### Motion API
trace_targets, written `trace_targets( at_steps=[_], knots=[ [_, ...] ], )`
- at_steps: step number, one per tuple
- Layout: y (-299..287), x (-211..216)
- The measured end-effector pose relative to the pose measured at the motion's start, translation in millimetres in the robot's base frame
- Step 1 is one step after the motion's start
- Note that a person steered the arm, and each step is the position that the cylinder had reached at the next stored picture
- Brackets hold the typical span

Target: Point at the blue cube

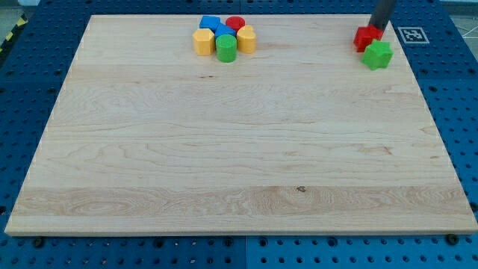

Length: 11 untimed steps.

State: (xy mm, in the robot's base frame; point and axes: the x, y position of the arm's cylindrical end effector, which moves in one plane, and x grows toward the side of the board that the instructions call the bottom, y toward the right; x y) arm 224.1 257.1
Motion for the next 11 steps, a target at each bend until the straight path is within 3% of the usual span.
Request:
trace_targets(
  at_steps=[1,3,5,9,11],
  knots=[
    [-22.8,-31.8],
    [-40.6,-32.9],
    [-172.7,-32.6],
    [-366.2,-31.7],
    [-376.4,-18.2]
  ],
)
